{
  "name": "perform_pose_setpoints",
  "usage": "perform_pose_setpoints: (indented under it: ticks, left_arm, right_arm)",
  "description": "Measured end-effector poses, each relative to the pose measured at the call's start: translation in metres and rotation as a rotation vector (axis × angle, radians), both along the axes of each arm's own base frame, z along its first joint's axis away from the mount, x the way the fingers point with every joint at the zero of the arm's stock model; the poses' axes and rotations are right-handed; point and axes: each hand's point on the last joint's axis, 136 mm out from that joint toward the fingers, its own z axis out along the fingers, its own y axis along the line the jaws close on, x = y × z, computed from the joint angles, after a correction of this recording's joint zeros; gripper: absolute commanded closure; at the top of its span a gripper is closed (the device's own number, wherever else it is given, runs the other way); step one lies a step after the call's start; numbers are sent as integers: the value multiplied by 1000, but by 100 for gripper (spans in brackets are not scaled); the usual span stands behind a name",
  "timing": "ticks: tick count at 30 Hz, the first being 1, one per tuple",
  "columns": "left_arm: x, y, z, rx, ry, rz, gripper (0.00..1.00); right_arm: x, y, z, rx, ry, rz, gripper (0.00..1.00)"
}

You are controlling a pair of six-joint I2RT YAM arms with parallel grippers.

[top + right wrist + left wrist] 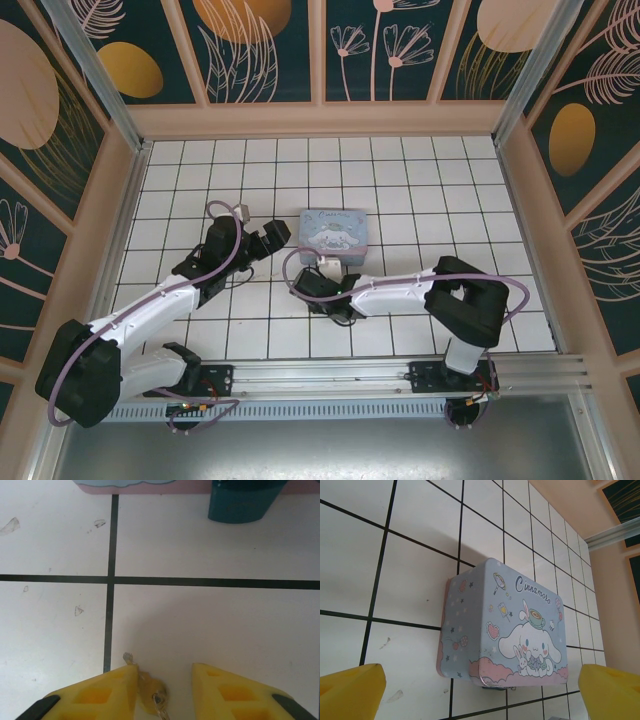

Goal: Unlock a padlock with a key

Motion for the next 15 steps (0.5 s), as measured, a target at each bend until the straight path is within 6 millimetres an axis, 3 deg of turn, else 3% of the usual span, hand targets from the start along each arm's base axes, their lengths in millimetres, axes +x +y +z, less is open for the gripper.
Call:
perform_pose_setpoints:
  ticks: [8, 11, 15]
  left_arm:
    - [0, 0, 0, 0, 0, 0, 1]
    - [0, 0, 0, 0, 0, 1, 1]
    - [0, 0, 0, 0, -1, 1, 1]
  right_arm:
    - [-1, 0, -3, -19, -19, 7, 66]
    - [0, -1, -3, -27, -24, 6, 74]
    - [1, -3, -3, -35, -30, 7, 95]
